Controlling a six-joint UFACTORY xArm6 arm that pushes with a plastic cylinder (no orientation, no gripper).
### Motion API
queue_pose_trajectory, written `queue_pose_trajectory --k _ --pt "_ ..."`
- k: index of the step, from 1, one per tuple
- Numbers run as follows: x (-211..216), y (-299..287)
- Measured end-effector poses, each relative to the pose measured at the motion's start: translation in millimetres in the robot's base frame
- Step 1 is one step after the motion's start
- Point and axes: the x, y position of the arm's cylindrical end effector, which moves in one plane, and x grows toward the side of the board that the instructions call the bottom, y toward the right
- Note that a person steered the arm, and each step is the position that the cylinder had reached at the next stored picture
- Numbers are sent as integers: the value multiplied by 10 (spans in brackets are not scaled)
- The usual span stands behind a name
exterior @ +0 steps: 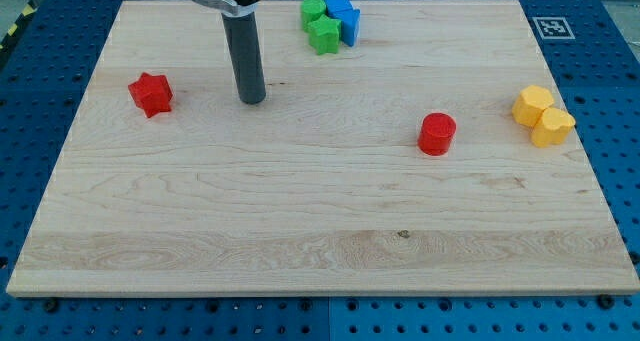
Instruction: Point at the red circle
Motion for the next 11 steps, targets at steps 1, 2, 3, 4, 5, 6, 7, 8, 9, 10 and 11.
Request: queue_pose_trajectory --k 1,2,3,4,5,6,7,8,9,10,11 --pt "1 132" --pt "0 476" --pt "0 918" --pt "0 1302" --pt "-3 1535" --pt "-2 1898" --pt "69 2067" --pt "125 2145" --pt "182 2182" --pt "288 2223" --pt "295 2423"
